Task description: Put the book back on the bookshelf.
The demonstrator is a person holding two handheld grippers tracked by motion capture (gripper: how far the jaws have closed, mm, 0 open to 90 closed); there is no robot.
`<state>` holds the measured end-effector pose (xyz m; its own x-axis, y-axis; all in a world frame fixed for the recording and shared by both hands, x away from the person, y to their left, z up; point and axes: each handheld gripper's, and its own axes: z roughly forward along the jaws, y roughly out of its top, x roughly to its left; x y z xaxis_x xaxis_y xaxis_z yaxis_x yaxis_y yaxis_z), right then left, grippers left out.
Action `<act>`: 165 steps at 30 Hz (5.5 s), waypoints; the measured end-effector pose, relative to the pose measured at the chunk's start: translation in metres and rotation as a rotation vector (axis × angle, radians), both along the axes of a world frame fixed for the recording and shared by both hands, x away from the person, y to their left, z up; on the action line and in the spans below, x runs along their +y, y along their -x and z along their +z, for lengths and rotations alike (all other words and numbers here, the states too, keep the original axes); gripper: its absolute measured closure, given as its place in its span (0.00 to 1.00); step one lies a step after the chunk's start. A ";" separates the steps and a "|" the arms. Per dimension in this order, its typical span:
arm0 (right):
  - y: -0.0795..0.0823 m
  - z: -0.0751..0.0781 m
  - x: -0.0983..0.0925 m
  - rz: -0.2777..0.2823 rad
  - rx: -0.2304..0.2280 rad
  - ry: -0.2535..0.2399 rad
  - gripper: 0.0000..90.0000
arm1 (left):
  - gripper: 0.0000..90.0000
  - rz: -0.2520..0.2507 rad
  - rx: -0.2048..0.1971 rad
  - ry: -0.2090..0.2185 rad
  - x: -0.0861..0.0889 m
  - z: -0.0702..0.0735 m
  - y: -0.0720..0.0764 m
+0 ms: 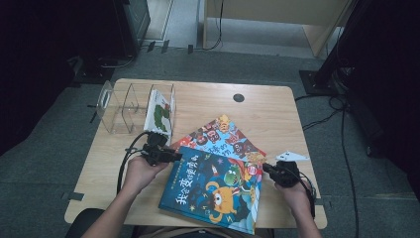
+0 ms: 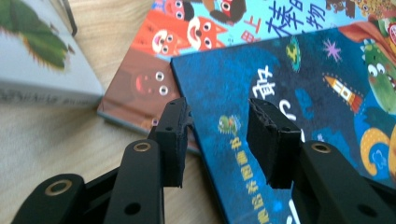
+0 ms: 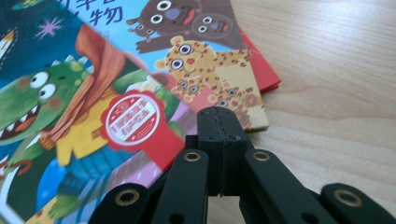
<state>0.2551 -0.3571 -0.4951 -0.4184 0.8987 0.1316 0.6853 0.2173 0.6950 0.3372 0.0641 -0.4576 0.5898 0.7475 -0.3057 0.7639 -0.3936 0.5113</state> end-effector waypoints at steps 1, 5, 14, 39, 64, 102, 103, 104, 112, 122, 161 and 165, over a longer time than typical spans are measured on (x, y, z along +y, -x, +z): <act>0.002 0.000 0.000 0.004 -0.001 0.003 1.00 | 0.64 -0.001 0.000 -0.001 0.001 -0.001 0.002; 0.007 0.001 0.002 0.018 0.007 0.004 1.00 | 0.61 -0.005 0.010 0.001 0.005 -0.005 0.008; 0.006 0.001 0.004 0.017 0.002 0.004 1.00 | 0.61 -0.022 0.050 -0.017 0.001 -0.013 0.010; -0.009 0.002 0.019 0.055 -0.006 -0.001 1.00 | 0.63 0.054 0.119 0.006 0.015 -0.017 0.016; -0.046 0.000 0.049 0.119 -0.048 0.023 1.00 | 0.66 0.189 0.094 0.027 0.044 -0.018 0.008; -0.051 0.004 0.067 0.184 -0.086 0.026 1.00 | 0.55 0.235 0.109 0.090 0.066 -0.018 0.032; -0.049 0.004 0.066 0.190 -0.083 0.031 1.00 | 0.55 0.227 0.110 0.085 0.065 -0.018 0.033; -0.048 0.004 0.066 0.188 -0.077 0.028 1.00 | 0.55 0.227 0.112 0.084 0.064 -0.019 0.034; -0.042 0.002 0.064 0.191 -0.035 0.030 1.00 | 0.53 0.218 0.146 0.092 0.059 -0.026 0.034; -0.038 0.002 0.064 0.188 -0.031 0.023 1.00 | 0.41 0.212 0.220 0.135 0.052 -0.033 0.032; -0.041 -0.001 0.075 0.209 -0.041 -0.010 1.00 | 0.68 0.054 0.305 0.259 0.031 0.099 -0.007; -0.042 -0.001 0.075 0.211 -0.040 -0.013 1.00 | 0.72 0.050 0.302 0.253 0.025 0.104 -0.010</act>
